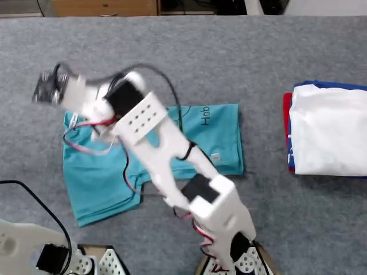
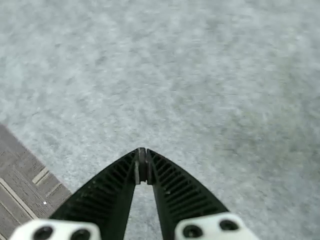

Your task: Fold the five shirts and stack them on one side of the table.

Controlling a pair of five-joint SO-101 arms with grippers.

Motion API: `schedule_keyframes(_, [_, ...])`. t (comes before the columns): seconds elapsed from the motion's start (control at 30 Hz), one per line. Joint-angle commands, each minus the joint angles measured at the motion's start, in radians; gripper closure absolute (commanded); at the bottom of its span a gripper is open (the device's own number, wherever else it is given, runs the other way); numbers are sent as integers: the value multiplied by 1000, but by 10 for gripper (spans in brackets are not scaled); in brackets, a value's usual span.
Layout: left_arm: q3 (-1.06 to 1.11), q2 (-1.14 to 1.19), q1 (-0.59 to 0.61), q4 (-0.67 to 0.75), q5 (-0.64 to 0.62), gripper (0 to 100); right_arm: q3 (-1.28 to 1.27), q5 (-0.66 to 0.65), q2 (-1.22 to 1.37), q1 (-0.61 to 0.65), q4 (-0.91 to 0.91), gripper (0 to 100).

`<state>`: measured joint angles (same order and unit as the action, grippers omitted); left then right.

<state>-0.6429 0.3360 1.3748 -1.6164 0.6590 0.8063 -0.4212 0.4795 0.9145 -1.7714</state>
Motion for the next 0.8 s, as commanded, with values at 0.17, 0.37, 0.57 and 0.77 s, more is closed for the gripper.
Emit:
schedule_keyframes(0.17, [52,54,124,86,-5,980,-490,-54,-122,223,-9,942])
schedule_keyframes(0.37, [54,73,166,86,35,981,-524,-61,-117,300,63,812])
schedule_keyframes(0.57, [52,73,203,87,52,980,-516,-71,-12,320,115,772])
schedule_keyframes(0.77, [52,73,239,87,54,980,-515,-98,88,320,141,773])
